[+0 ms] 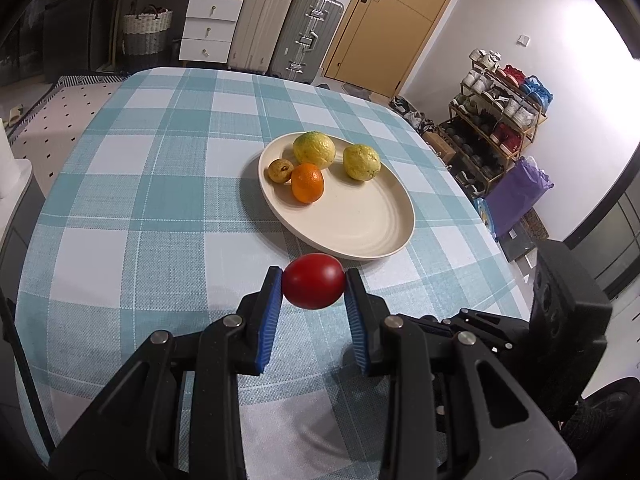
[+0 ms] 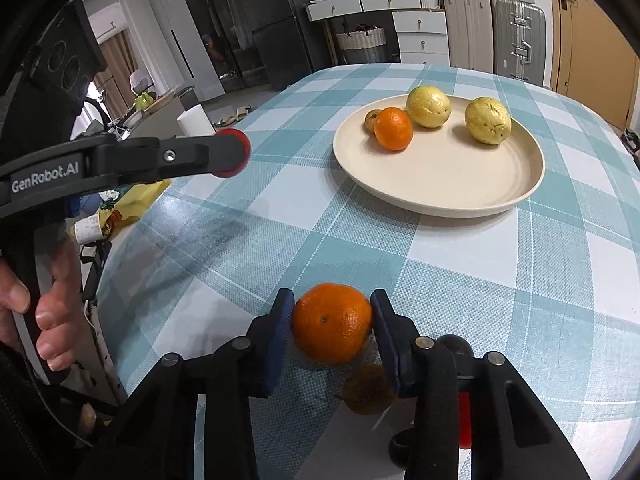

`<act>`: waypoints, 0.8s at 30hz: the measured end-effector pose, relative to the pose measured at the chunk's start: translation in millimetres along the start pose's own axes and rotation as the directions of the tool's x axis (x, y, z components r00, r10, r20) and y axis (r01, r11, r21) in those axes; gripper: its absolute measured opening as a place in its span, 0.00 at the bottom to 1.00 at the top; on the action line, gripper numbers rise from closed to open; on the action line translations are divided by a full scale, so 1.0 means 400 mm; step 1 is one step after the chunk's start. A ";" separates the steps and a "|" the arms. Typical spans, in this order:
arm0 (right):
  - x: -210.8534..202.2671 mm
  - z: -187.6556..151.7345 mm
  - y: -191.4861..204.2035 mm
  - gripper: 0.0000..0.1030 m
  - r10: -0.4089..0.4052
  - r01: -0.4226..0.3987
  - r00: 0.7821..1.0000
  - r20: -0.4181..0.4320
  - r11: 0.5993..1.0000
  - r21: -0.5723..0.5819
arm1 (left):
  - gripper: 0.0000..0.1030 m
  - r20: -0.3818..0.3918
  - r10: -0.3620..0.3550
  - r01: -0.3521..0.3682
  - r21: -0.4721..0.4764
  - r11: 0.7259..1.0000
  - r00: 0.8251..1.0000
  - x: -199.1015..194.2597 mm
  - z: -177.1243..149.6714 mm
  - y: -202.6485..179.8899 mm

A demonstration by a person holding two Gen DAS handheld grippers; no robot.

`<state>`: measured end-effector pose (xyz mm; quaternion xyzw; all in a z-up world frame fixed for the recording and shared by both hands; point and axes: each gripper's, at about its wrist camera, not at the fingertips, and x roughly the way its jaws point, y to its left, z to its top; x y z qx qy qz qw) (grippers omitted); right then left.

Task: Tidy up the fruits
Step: 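Grasp a second orange with the right tool while the left tool holds the tomato, then carry the tomato and orange over the plate and lower them onto it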

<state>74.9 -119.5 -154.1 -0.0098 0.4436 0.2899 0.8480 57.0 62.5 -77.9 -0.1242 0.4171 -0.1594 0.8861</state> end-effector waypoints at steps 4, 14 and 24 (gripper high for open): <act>-0.015 0.006 -0.002 0.39 0.015 -0.014 1.000 0.028 1.000 -0.001 | 0.27 -0.001 0.001 -0.001 0.002 1.000 1.000 0.005 0.005 0.000; -0.060 0.044 -0.034 0.39 0.004 -0.006 0.995 0.097 1.000 0.021 | 0.27 -0.017 -0.008 0.008 0.019 1.000 1.000 0.042 0.049 -0.005; -0.096 0.116 -0.139 0.39 -0.030 0.015 0.986 0.161 0.995 0.094 | 0.27 -0.042 -0.029 0.031 0.042 0.999 0.999 0.166 0.166 -0.051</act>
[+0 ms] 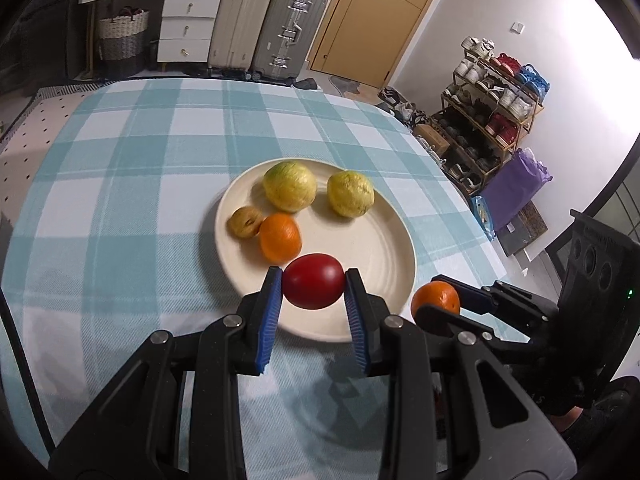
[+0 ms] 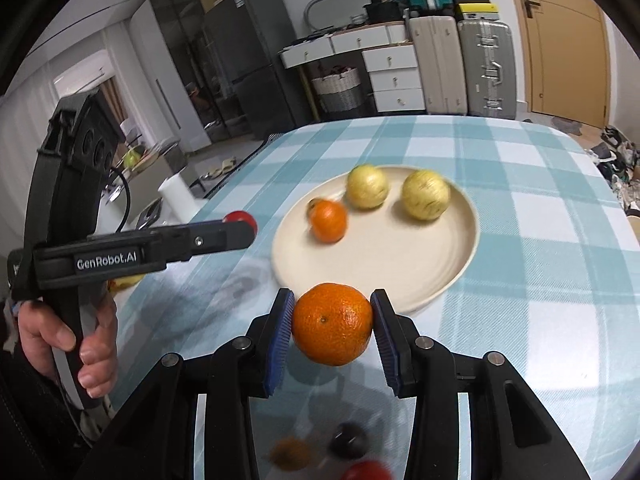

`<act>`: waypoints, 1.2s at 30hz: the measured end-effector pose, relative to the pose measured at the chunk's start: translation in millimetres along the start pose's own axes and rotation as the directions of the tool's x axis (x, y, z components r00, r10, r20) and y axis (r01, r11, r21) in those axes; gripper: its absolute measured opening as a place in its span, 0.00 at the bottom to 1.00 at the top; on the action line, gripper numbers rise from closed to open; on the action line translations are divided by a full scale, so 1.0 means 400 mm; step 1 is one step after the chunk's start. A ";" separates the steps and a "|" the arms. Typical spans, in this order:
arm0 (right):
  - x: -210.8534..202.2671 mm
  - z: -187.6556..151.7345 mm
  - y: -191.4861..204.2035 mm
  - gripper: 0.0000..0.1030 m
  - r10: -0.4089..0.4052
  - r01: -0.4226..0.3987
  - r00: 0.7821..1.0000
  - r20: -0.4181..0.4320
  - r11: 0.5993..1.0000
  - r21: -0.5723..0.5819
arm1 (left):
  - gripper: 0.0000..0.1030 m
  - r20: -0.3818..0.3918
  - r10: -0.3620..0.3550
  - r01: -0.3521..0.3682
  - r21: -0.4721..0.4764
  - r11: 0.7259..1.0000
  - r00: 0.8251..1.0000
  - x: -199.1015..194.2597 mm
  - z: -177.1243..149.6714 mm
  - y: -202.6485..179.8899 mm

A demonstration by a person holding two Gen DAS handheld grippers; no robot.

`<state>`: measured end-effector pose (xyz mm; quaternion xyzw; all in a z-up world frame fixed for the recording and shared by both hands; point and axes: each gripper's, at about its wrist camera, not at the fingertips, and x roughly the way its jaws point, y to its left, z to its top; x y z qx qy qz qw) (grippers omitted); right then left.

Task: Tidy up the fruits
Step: 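Carry the tomato and orange over the plate and lower them onto it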

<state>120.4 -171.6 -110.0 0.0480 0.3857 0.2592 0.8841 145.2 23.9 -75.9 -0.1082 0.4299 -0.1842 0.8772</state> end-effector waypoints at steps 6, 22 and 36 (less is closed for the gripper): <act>0.031 0.047 -0.060 0.39 -0.023 0.023 1.000 0.006 0.999 0.030 | 0.27 -0.035 -0.025 0.025 -0.002 1.000 0.999 0.101 0.063 -0.022; 0.147 0.114 -0.132 0.39 -0.030 0.030 1.000 -0.001 0.999 0.017 | 0.27 -0.107 -0.057 0.055 -0.029 0.998 0.993 0.272 0.156 -0.021; 0.205 0.148 -0.151 0.39 0.007 -0.007 1.000 -0.016 1.000 0.028 | 0.28 -0.091 -0.119 0.112 -0.069 0.991 0.989 0.301 0.177 -0.016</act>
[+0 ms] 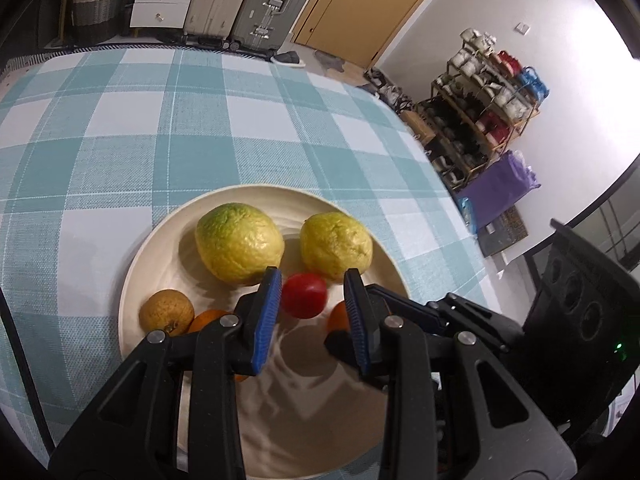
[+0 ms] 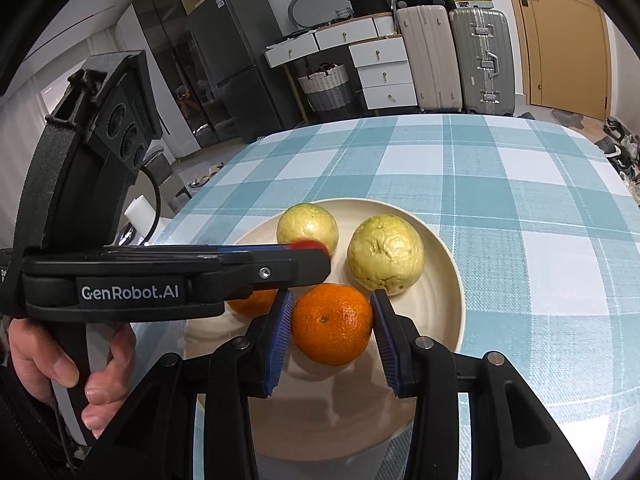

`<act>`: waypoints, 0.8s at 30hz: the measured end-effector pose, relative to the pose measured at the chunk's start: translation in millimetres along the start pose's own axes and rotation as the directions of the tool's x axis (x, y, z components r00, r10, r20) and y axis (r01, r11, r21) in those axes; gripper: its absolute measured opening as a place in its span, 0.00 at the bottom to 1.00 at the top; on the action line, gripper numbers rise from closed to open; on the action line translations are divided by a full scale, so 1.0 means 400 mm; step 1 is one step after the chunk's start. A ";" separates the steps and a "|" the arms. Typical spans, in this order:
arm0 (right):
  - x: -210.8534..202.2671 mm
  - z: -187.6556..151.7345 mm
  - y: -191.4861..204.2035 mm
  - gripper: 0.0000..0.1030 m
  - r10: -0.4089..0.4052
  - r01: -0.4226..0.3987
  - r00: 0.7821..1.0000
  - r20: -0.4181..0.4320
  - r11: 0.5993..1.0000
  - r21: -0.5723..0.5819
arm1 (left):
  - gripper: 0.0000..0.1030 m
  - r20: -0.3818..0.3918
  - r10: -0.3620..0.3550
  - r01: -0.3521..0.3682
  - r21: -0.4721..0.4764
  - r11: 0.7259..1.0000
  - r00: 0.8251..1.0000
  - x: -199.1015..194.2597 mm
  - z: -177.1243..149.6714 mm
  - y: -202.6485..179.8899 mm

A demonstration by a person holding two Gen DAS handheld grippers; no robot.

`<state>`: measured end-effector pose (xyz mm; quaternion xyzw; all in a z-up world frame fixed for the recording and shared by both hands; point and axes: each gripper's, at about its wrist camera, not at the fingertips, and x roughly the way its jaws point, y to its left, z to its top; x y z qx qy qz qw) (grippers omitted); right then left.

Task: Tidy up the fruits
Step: 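Carry the tomato and orange over the plate and lower them onto it, then open both tools and withdraw them from the plate toward the loose fruits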

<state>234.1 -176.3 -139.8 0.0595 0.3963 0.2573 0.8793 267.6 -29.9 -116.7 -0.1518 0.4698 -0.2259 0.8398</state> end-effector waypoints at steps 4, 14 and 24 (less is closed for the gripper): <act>-0.014 0.000 0.008 0.52 0.027 -0.027 0.999 0.023 1.000 0.003 | 0.29 0.021 -0.015 0.015 -0.005 1.000 1.000 -0.030 -0.005 -0.007; -0.091 -0.027 0.010 0.70 -0.012 0.011 0.996 0.092 1.000 0.003 | 0.36 0.075 0.015 -0.015 0.009 1.000 0.997 -0.124 -0.040 -0.021; -0.168 -0.048 0.009 0.85 -0.048 0.043 0.989 0.138 0.998 0.037 | 0.59 0.126 0.067 -0.072 0.042 0.996 0.990 -0.218 -0.115 -0.058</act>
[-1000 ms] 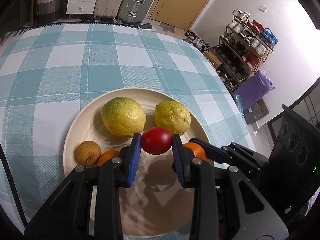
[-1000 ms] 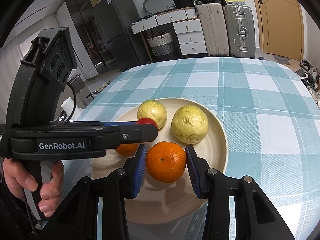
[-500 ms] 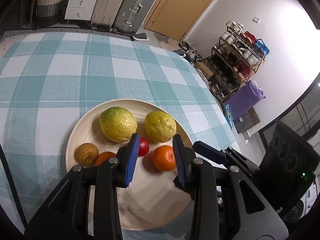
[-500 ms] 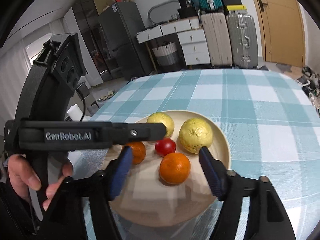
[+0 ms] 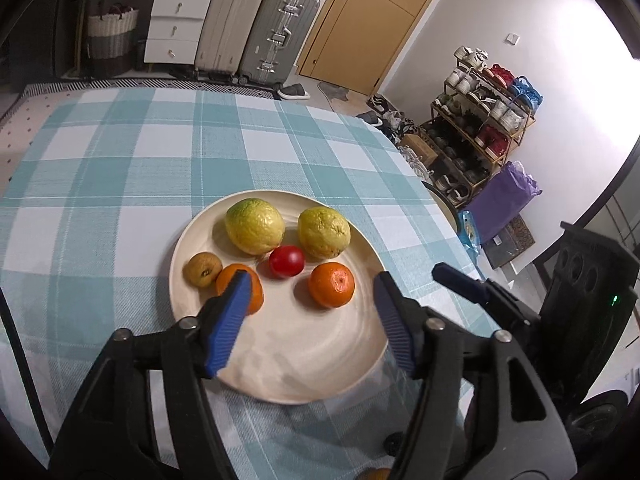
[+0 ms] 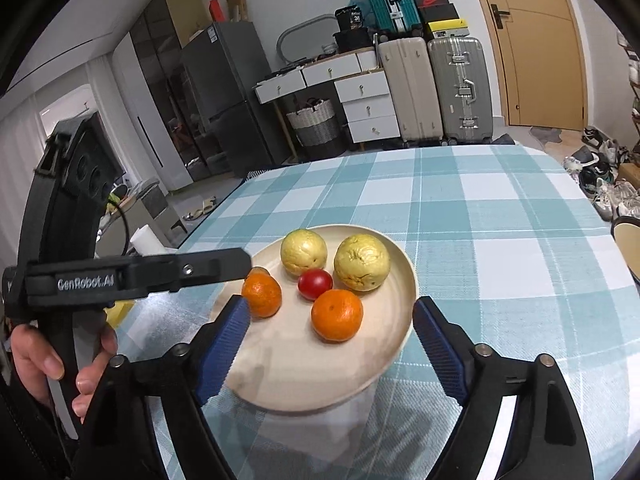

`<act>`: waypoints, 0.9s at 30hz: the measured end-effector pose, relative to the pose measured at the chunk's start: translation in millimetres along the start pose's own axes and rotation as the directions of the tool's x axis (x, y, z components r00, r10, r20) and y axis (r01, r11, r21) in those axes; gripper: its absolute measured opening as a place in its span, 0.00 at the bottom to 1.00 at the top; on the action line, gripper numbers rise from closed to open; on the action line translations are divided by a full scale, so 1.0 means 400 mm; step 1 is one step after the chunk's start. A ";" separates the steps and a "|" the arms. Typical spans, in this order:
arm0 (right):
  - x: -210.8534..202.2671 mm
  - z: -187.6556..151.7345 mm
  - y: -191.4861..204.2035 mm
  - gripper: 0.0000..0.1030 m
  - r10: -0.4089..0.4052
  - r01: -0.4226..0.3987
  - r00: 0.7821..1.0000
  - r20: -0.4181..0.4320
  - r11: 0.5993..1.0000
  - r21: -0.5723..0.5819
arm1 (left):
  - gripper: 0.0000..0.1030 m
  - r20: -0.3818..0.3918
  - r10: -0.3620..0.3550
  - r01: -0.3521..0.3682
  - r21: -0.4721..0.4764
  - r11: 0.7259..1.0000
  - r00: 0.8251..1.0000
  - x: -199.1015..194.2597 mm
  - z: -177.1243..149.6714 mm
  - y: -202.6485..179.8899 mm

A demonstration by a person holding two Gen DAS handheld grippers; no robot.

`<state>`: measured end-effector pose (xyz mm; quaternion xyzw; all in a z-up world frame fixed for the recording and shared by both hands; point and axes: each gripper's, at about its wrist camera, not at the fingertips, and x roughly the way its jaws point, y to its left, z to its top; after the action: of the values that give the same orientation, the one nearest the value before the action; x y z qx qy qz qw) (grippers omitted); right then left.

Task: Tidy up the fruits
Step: 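Open both tools and withdraw them from the plate toward the loose fruits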

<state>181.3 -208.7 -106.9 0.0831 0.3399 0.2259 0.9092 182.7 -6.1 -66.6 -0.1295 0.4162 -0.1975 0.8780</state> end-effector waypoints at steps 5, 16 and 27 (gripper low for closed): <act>-0.038 -0.003 0.009 0.92 -0.016 0.016 1.000 0.021 1.000 0.005 | 0.60 0.010 0.023 -0.024 0.023 0.999 1.000 -0.040 -0.029 -0.022; -0.122 -0.027 0.032 0.98 -0.040 0.039 0.997 0.065 0.999 0.013 | 0.73 0.048 0.065 -0.068 0.051 0.996 0.997 -0.112 -0.093 -0.063; -0.194 -0.052 0.071 0.99 -0.041 0.042 0.994 0.101 0.999 -0.007 | 0.78 0.058 0.108 -0.111 0.058 0.992 0.992 -0.156 -0.159 -0.080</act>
<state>106.0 -220.0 -69.0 0.0832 0.2940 0.2041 0.9300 89.6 -10.0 -51.1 -0.0850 0.3921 -0.1579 0.9023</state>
